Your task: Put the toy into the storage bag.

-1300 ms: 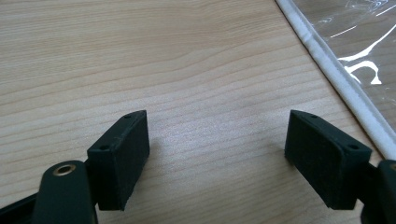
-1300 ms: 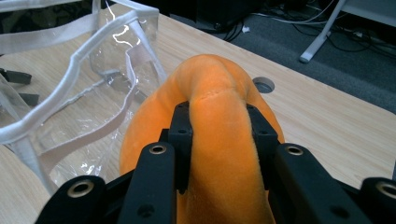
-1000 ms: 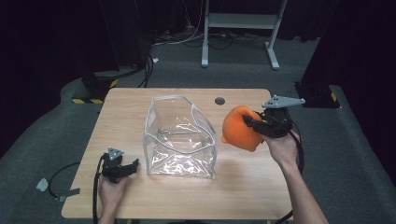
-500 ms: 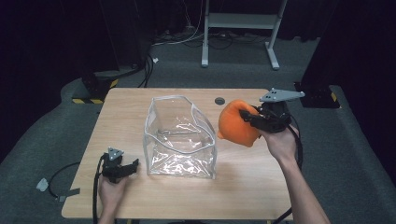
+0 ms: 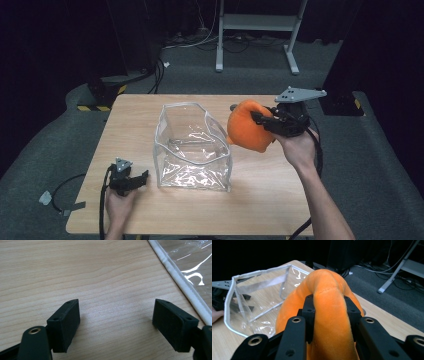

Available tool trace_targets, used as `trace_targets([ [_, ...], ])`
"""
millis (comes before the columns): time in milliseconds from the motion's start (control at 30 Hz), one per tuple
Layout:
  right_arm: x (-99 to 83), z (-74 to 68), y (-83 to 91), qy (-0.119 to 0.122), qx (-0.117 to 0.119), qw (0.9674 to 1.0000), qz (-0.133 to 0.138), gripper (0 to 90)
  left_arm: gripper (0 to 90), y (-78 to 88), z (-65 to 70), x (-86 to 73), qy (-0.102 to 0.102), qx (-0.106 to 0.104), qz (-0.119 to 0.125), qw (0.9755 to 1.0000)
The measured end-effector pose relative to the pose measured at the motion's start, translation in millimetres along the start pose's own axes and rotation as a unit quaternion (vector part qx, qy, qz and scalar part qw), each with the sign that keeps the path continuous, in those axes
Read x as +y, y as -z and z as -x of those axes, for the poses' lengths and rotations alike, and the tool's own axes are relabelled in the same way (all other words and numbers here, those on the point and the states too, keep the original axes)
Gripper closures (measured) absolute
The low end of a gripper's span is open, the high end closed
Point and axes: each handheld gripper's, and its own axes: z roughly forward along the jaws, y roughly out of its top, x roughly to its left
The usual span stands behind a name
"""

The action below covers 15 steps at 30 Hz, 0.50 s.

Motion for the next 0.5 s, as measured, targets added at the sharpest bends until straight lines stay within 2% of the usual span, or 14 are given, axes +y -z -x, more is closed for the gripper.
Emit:
trace_targets([
  [133,6.3,-3.0,2.2,-0.001,0.010,0.9999,0.011,69.8,22.1,0.0,0.0,0.0,0.000,0.000,0.000,1.0000],
  [233,10.6,-6.0,1.7,-0.003,0.028,0.9994,0.017,69.8,22.1,0.1,0.0,0.0,0.000,0.000,0.000,1.0000],
  [500,21.8,-17.6,-5.7,0.010,0.041,0.9990,0.016,69.7,22.1,0.1,-0.1,0.0,-0.001,0.000,0.000,1.0000],
])
